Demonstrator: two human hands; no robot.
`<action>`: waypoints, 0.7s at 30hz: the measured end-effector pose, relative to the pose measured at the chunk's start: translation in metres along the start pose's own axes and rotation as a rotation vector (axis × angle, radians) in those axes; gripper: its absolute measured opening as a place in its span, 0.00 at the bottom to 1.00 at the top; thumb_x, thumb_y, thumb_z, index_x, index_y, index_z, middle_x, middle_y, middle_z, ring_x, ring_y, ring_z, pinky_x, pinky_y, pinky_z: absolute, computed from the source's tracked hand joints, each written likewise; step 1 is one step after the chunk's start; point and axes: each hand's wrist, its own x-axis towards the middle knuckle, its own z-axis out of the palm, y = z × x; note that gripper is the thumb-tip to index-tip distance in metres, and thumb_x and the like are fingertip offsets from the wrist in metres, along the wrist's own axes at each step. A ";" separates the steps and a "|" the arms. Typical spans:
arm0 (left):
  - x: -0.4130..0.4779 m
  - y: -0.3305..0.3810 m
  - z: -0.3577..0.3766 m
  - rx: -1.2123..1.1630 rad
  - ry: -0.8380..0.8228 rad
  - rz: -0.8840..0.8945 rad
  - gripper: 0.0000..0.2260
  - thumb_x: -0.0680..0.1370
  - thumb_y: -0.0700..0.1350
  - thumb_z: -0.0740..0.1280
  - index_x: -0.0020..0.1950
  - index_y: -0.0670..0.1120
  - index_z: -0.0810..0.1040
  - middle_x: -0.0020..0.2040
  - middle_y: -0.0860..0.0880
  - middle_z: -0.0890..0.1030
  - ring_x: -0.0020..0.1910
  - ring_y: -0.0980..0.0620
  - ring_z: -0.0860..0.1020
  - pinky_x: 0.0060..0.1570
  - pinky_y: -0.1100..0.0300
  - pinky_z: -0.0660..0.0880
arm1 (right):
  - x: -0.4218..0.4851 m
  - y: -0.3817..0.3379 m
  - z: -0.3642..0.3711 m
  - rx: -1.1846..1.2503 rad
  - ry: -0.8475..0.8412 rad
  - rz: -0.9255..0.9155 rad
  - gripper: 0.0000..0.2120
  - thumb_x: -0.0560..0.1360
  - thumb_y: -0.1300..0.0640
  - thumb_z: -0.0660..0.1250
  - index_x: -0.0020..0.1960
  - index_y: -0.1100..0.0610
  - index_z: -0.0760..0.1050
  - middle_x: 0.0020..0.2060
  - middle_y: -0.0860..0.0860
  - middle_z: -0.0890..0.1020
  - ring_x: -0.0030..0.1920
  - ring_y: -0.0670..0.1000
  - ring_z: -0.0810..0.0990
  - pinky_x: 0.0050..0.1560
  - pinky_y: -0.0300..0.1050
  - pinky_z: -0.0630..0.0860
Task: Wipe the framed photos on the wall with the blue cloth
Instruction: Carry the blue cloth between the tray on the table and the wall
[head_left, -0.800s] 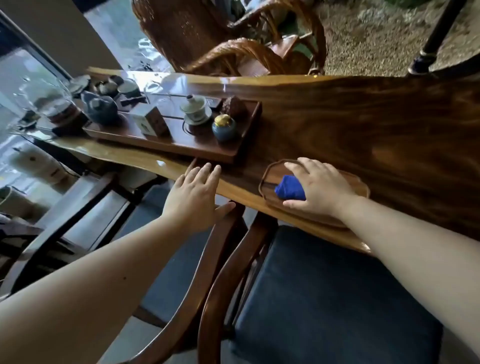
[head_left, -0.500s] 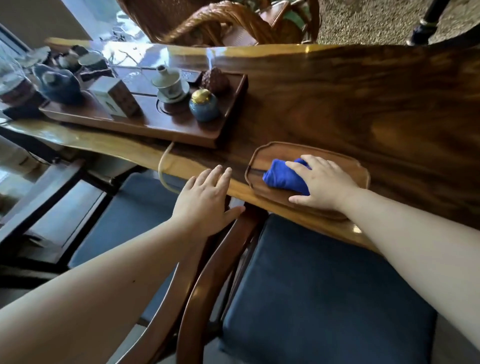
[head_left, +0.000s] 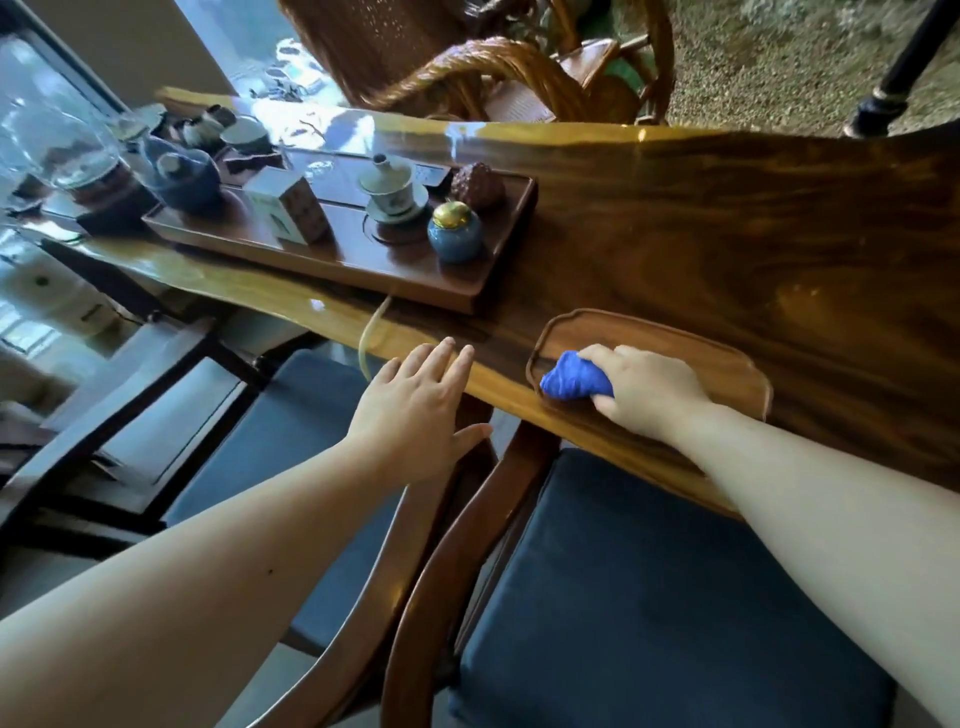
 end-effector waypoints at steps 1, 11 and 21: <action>-0.007 -0.006 -0.005 0.003 0.006 -0.010 0.40 0.75 0.70 0.54 0.79 0.49 0.46 0.80 0.46 0.52 0.78 0.46 0.51 0.76 0.48 0.53 | -0.001 -0.010 -0.005 0.005 0.002 -0.010 0.23 0.73 0.48 0.61 0.68 0.44 0.63 0.53 0.50 0.77 0.51 0.55 0.78 0.41 0.46 0.71; -0.172 -0.102 -0.080 0.017 0.125 -0.274 0.40 0.74 0.70 0.51 0.79 0.48 0.47 0.80 0.46 0.55 0.78 0.45 0.53 0.75 0.48 0.55 | -0.033 -0.204 -0.074 0.135 0.187 -0.277 0.25 0.70 0.47 0.66 0.66 0.43 0.66 0.51 0.48 0.79 0.50 0.55 0.80 0.43 0.52 0.78; -0.394 -0.171 -0.166 0.163 0.239 -0.565 0.39 0.73 0.69 0.52 0.75 0.45 0.63 0.72 0.42 0.71 0.70 0.40 0.70 0.66 0.42 0.70 | -0.085 -0.426 -0.148 0.097 0.297 -0.671 0.27 0.70 0.47 0.65 0.68 0.43 0.63 0.55 0.49 0.79 0.52 0.54 0.79 0.42 0.50 0.78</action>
